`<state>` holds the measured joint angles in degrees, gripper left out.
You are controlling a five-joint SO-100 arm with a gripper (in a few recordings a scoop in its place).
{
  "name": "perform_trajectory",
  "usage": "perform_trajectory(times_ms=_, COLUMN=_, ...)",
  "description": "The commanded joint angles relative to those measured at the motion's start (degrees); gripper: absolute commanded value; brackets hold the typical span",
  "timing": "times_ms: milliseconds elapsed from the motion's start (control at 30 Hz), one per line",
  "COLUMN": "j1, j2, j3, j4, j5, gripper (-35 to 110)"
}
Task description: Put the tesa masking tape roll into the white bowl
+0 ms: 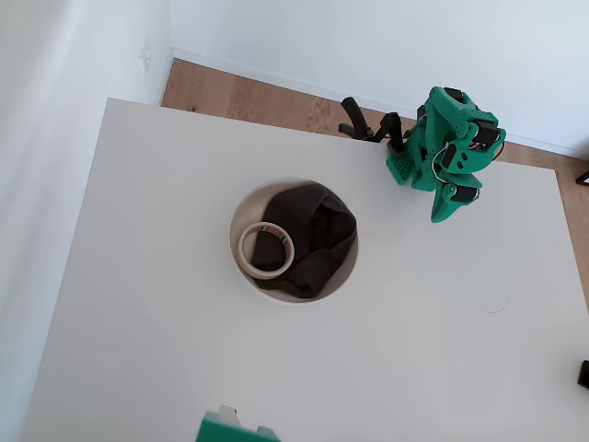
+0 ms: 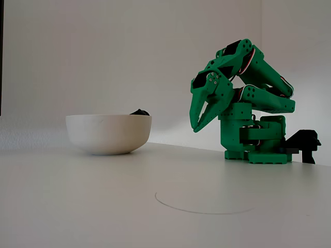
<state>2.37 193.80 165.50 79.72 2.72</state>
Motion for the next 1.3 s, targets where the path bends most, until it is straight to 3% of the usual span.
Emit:
perform_trajectory(times_ms=0, j1=0.6, j2=0.4, j3=0.3, j4=0.2, j5=0.5, gripper=-8)
perform_trajectory(times_ms=1267, j1=2.5, j2=0.4, j3=0.4, j4=0.1, j5=1.9, gripper=-8)
